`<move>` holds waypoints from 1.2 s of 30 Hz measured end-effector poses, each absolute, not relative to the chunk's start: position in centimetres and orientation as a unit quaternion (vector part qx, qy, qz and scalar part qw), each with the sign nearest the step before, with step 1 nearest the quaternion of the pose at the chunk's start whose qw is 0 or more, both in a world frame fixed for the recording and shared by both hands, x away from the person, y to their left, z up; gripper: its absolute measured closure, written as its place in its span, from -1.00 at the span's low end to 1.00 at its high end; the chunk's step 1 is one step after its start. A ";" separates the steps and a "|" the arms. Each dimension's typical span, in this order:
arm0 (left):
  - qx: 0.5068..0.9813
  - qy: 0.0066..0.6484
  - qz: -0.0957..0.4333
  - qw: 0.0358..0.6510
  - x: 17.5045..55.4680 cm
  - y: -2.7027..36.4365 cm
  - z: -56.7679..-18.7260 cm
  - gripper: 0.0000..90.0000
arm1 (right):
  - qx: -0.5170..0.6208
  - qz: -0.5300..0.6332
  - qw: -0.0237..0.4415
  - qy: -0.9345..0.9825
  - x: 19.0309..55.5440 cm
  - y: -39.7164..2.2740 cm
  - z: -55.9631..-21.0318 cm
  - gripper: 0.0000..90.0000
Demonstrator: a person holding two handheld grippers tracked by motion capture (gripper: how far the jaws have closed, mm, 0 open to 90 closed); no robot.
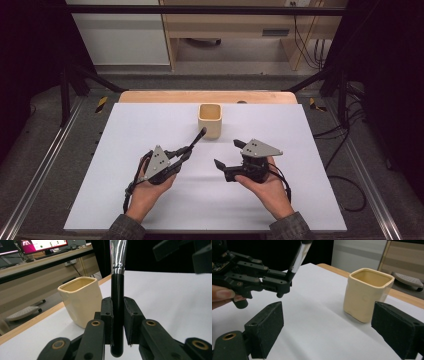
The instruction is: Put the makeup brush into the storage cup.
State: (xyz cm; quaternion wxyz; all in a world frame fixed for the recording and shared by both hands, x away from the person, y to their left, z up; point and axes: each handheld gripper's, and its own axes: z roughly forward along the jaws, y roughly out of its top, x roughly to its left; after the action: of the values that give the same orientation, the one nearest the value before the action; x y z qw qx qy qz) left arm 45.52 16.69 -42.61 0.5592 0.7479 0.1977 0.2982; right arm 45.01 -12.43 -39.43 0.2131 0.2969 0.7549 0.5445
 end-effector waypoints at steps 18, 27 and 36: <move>0.734 0.197 0.261 0.595 44.9 15.0 -43.0 0.75 | 0.299 0.605 0.181 0.716 45.0 -10.8 -40.1 -0.38; 0.724 0.211 0.245 0.610 45.0 15.0 -42.8 0.75 | 0.295 0.620 0.172 0.706 45.0 -10.6 -40.0 -0.17; 0.724 0.204 0.243 0.613 44.8 14.6 -42.8 0.75 | 0.286 0.631 0.156 0.704 45.0 -10.0 -40.0 0.03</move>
State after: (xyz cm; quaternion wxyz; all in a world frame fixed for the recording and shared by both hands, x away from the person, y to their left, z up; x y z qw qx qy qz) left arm 44.82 14.56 -42.79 0.6130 0.7238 0.2039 0.2425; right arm 44.97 -10.02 -39.96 0.1557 0.2864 0.7039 0.6310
